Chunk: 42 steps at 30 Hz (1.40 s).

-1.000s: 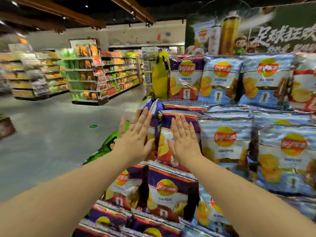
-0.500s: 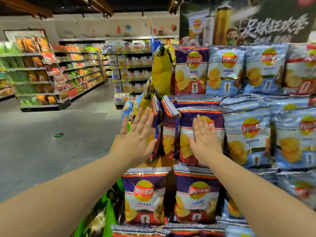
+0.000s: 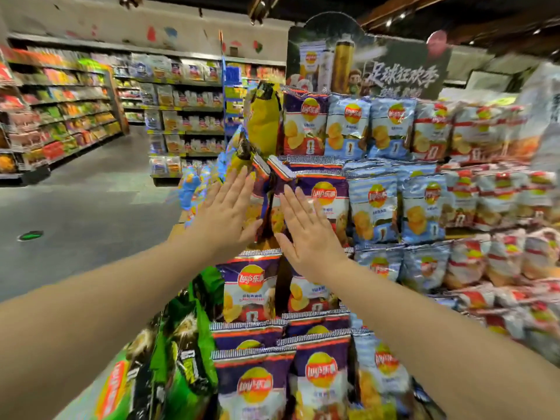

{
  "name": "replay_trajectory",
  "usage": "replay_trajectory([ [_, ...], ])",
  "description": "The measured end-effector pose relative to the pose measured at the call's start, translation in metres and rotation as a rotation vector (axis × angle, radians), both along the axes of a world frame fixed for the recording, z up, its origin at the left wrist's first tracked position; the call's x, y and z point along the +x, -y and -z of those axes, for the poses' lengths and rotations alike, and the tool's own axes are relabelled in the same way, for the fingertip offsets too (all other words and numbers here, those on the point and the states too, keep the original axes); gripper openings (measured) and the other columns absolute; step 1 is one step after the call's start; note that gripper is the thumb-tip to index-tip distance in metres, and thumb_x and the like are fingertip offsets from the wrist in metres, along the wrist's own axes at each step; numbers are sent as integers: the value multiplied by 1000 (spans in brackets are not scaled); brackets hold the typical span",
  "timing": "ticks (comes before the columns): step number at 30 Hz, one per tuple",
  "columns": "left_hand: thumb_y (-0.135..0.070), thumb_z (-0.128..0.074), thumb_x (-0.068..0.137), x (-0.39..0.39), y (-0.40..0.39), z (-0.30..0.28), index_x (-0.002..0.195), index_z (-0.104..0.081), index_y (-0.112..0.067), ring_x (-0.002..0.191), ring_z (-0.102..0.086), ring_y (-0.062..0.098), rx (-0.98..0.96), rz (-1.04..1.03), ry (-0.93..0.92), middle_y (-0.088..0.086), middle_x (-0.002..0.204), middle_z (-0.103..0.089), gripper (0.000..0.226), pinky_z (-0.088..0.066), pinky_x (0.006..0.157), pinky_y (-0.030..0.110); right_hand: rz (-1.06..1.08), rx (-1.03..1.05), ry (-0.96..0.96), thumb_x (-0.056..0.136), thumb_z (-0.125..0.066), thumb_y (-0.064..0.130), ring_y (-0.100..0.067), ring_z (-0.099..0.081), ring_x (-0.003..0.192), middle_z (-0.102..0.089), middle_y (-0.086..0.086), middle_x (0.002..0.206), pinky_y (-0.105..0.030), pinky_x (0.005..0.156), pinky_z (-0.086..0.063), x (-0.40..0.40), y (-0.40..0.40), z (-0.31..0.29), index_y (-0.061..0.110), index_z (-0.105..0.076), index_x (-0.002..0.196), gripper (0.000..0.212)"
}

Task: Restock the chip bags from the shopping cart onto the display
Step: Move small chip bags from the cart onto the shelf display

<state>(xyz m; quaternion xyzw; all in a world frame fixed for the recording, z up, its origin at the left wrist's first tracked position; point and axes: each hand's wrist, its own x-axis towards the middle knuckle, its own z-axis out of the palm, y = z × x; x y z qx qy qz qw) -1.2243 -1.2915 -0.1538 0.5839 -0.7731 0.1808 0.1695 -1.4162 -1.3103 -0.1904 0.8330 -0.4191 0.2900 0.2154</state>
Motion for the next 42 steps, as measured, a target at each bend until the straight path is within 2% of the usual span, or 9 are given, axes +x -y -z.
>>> replay_trajectory([
  [3, -58, -14, 93, 26, -54, -10, 143, 22, -17, 140, 28, 14, 15, 32, 8, -5, 144, 34, 74, 15, 116, 34, -42, -64, 32, 96, -29, 37, -21, -12, 144, -11, -7, 153, -32, 116, 7, 19, -51, -12, 3, -14, 145, 62],
  [8, -63, 7, 77, 71, -127, -11, 137, 26, -20, 134, 35, 13, -36, 83, 56, -7, 143, 35, 77, 25, 111, 37, -16, -22, 123, 99, -27, 41, -15, -1, 145, -15, -12, 155, -33, 118, 7, 64, -124, 6, -2, -19, 147, 65],
  [12, -63, 11, 76, 103, -160, -24, 139, 25, -19, 137, 32, 14, -63, 78, 66, -4, 148, 30, 79, 25, 111, 41, 37, -16, 77, 98, -27, 41, -24, -13, 145, -13, -11, 156, -39, 116, -1, 108, -153, 2, 0, -11, 147, 66],
  [17, -62, -1, 84, 182, -165, -52, 141, 16, -17, 141, 20, 12, -176, 213, 34, -3, 151, 18, 75, 18, 114, 33, -24, -145, 13, 95, -34, 38, -27, -20, 142, -26, -16, 153, -40, 116, -3, 176, -161, -51, -2, -27, 145, 64],
  [24, -58, -11, 96, 337, -121, -86, 148, -14, -1, 143, -6, 17, -281, 329, 124, 10, 154, -12, 77, 2, 115, 32, 11, -216, -93, 95, -33, 38, -31, -29, 140, -34, -20, 150, -42, 114, -8, 281, -139, -94, -5, -31, 143, 65],
  [28, -57, -11, 97, 395, -90, -95, 148, -16, -2, 145, 5, 11, -316, 422, 162, 11, 154, -16, 74, 3, 116, 32, 135, -177, -79, 100, -17, 46, -32, -30, 139, -33, -21, 150, -40, 114, -7, 325, -113, -97, -5, -31, 143, 68],
  [32, -54, -11, 98, 431, -53, -85, 148, -14, -7, 145, 0, 14, -359, 536, 159, 11, 154, -19, 68, 0, 116, 37, 223, -164, -148, 97, -29, 40, -34, -32, 138, -33, -20, 150, -44, 112, -12, 355, -78, -91, -5, -32, 143, 64],
  [38, -51, -15, 99, 490, 31, -65, 148, -17, -5, 146, -8, 23, -391, 643, 245, 10, 155, -18, 68, -10, 116, 45, 312, -91, -172, 101, -10, 49, -25, -16, 144, -20, -13, 156, -43, 116, -8, 374, -10, -65, 1, -21, 148, 68],
  [42, -53, -12, 99, 519, 121, -74, 151, -8, -11, 147, 3, 17, -391, 635, 248, 8, 157, -12, 67, -6, 116, 42, 351, -98, -155, 101, -11, 49, -25, -15, 143, -26, -15, 153, -43, 115, -10, 391, 60, -51, 2, -23, 146, 67],
])
